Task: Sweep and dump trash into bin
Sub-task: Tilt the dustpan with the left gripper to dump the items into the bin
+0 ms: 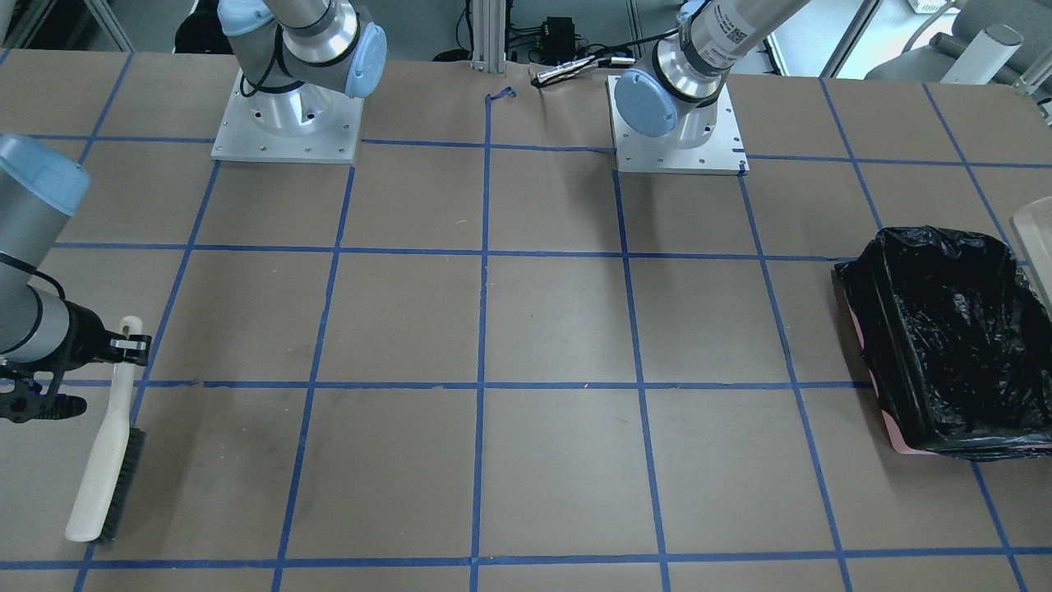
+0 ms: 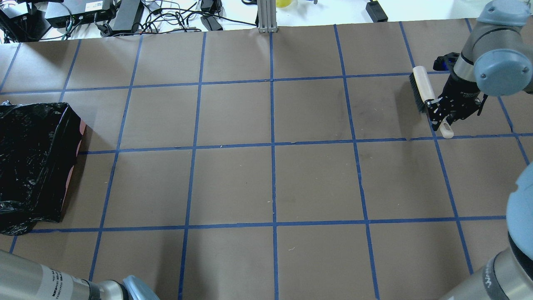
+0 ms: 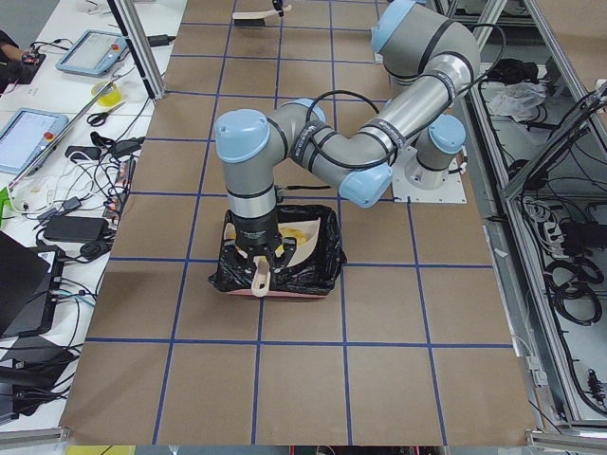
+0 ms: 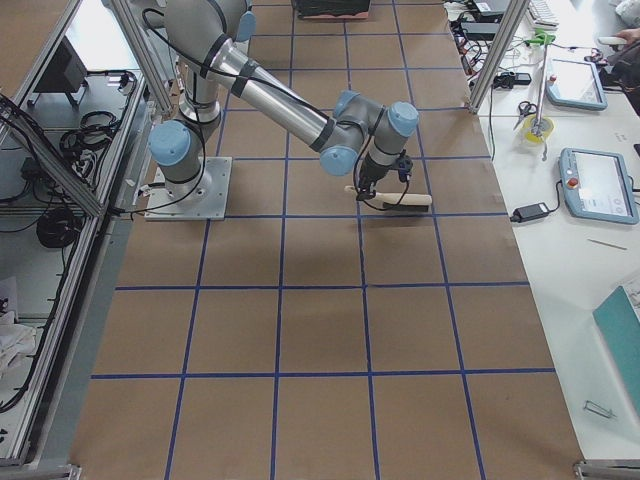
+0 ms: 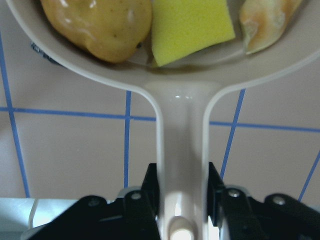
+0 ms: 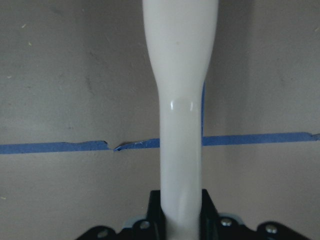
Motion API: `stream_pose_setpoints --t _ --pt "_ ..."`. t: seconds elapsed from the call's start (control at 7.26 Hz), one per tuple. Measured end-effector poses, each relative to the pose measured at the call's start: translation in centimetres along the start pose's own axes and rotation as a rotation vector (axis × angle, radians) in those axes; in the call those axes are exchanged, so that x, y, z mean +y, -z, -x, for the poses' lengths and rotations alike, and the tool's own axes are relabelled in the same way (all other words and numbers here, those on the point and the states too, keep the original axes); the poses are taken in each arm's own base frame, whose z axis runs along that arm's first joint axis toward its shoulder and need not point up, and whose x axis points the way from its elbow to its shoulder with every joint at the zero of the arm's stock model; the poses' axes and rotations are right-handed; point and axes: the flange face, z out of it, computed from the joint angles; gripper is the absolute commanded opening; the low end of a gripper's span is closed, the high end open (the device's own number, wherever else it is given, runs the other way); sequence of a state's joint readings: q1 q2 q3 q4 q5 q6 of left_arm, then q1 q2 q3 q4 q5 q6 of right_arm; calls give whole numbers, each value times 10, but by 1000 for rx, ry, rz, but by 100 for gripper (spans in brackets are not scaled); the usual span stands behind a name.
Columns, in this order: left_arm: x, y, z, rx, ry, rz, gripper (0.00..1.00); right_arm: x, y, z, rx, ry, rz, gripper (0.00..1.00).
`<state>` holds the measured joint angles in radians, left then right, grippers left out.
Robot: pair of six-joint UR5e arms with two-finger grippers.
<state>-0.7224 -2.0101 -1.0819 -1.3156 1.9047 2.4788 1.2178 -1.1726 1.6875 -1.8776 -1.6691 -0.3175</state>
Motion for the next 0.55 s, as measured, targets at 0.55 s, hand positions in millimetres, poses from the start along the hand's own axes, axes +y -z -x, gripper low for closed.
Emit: stream_pose_setpoints --t 0.55 --pt "-67 27 46 44 -156 387 0 0 -2 0 -2 9 5 0"
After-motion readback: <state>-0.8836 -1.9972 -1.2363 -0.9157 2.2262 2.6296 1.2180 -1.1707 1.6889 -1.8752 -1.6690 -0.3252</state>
